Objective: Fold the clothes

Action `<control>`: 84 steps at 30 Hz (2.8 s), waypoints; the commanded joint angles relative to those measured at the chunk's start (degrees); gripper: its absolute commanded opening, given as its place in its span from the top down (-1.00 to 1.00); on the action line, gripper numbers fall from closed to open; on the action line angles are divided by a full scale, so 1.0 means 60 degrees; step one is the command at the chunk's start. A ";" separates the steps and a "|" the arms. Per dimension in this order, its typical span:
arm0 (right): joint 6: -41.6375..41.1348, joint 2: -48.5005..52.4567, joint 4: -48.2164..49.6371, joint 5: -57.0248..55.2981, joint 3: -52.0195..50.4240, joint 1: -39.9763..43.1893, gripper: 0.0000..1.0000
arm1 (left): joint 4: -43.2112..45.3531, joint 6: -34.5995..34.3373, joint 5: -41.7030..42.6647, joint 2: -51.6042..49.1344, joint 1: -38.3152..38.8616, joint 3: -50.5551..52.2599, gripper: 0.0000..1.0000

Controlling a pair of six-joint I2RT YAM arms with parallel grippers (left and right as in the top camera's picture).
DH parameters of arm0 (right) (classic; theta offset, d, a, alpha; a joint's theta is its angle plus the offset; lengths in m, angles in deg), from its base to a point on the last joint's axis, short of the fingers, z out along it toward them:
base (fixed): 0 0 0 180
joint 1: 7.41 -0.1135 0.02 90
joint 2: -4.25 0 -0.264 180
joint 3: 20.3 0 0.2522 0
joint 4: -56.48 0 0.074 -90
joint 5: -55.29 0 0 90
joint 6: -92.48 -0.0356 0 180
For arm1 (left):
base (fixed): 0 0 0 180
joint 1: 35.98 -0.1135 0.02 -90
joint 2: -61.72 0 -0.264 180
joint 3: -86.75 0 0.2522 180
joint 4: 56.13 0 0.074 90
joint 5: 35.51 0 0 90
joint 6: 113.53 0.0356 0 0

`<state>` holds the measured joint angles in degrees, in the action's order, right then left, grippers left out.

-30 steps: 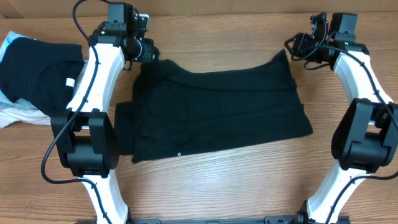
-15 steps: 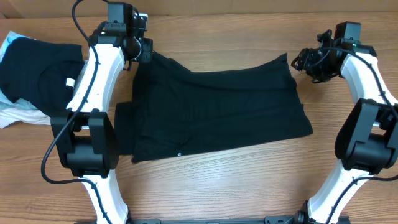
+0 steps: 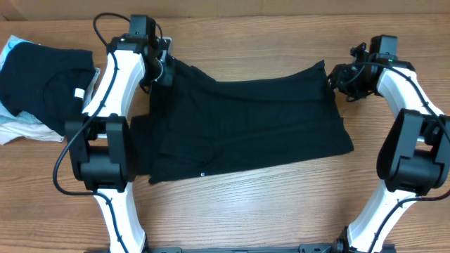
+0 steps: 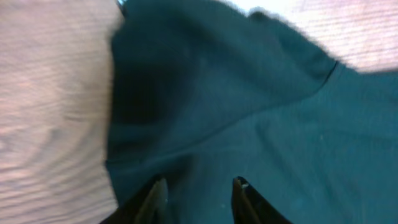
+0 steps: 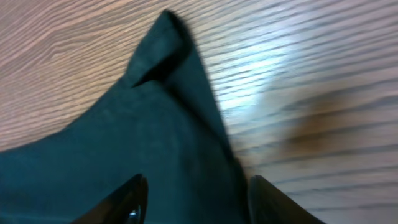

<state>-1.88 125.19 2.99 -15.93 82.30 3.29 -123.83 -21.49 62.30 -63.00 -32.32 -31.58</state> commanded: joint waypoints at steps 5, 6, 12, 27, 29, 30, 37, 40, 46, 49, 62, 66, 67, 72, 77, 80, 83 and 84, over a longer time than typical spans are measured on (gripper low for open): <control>0.0051 0.0645 0.0397 0.0164 0.0004 -0.0452 0.23 | -0.0448 0.0091 0.0907 -0.0703 -0.0044 0.0102 0.35; 0.0051 0.0645 0.0521 0.0164 0.0004 -0.0452 0.28 | -0.0470 0.0087 0.0984 -0.0769 -0.0044 0.0102 0.35; -0.0055 0.0641 0.1024 0.1195 0.0007 -0.0441 0.71 | -0.0423 0.0091 0.1075 -0.0892 -0.0044 0.0102 0.34; -0.0007 0.0692 0.0914 0.1443 0.0634 0.0124 0.10 | -0.0514 0.0095 0.1115 -0.0892 -0.0036 0.0102 0.26; 0.0066 0.0769 0.0634 0.1177 0.0627 0.0098 0.11 | -0.0514 0.0095 0.1115 -0.0892 -0.0033 0.0102 0.25; 0.0062 0.0852 0.0484 0.0984 0.0627 0.0040 0.11 | -0.0510 0.0098 0.1115 -0.0892 -0.0036 0.0102 0.24; 0.0229 0.1155 0.0331 0.0947 0.0630 -0.0149 0.60 | -0.0579 0.0095 0.1144 -0.0892 -0.0033 0.0102 0.24; 0.0233 0.1151 0.0499 0.1056 0.0637 -0.0149 0.33 | -0.0576 0.0095 0.1144 -0.0892 -0.0036 0.0102 0.24; 0.0233 0.1173 0.0382 0.0372 0.0630 -0.0186 0.28 | -0.0579 0.0095 0.1144 -0.0892 -0.0036 0.0102 0.25; 0.0233 0.1180 0.0310 0.0302 0.0623 -0.0186 0.48 | -0.0576 0.0095 0.1144 -0.0892 -0.0036 0.0102 0.25; -0.0350 0.0911 0.1118 0.2896 0.0656 -0.0127 0.92 | -0.0543 0.0095 0.1144 -0.0892 -0.0036 0.0102 0.26; -0.1410 0.0852 0.2189 0.3311 0.0656 -0.0127 0.92 | -0.0535 0.0095 0.1144 -0.0892 -0.0036 0.0102 0.26; -0.1552 0.0863 0.2368 0.3271 0.0652 -0.0127 0.92 | -0.0539 0.0095 0.1144 -0.0892 -0.0036 0.0102 0.26; -0.1574 0.0863 0.2809 0.1712 0.0652 -0.0131 0.92 | -0.0550 0.0095 0.1144 -0.0892 -0.0036 0.0102 0.26; -0.1577 0.0863 0.3311 0.1279 0.0652 -0.0033 0.92 | -0.0568 0.0095 0.1144 -0.0892 -0.0036 0.0102 0.26; -0.1577 0.0863 0.3748 0.1235 0.0652 -0.0011 0.92 | -0.0576 0.0095 0.1144 -0.0892 -0.0036 0.0102 0.25; -0.1770 0.0863 0.4003 0.0747 0.0652 -0.0015 0.91 | -0.0579 0.0095 0.1144 -0.0892 -0.0036 0.0102 0.24; -0.1821 0.0863 0.4007 0.0623 0.0652 -0.0011 0.82 | -0.0579 0.0095 0.1144 -0.0892 -0.0036 0.0102 0.24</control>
<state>-11.45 131.88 26.27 -8.50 85.05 2.74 -127.17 -21.46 68.25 -67.57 -32.32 -31.50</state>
